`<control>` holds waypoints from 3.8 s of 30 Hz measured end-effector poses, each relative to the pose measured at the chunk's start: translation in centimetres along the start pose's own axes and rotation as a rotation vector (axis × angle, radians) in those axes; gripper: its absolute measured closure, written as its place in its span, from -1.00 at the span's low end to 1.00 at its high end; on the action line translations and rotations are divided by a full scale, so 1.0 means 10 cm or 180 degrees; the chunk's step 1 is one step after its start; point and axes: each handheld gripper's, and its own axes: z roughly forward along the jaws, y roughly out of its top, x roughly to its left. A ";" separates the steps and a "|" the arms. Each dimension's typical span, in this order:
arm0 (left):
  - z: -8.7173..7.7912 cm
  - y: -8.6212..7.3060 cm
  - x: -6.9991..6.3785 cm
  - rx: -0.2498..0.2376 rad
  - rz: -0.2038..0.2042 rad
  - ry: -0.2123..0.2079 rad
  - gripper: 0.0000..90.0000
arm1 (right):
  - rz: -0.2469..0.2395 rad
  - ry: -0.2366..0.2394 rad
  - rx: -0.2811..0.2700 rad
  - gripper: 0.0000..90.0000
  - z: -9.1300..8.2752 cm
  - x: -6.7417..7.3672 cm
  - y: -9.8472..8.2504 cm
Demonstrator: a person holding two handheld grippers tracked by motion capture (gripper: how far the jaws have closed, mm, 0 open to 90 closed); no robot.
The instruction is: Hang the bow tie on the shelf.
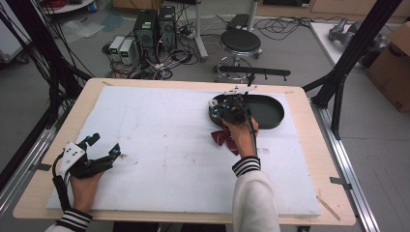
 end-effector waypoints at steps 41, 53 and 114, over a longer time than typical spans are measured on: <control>0.01 0.00 0.01 -0.0002 -0.0027 0.0004 -0.68 | 0.0300 -0.1193 -0.0950 0.87 -0.74 -0.50 0.46; 0.00 0.00 0.01 0.0002 -0.0020 -0.0003 -0.68 | 0.0343 -0.1386 -0.0903 0.87 -0.57 -0.66 0.47; 0.01 0.00 0.00 0.0013 -0.0011 -0.0006 -0.68 | 0.0194 -0.0518 -0.0068 -0.77 -0.09 -0.56 0.34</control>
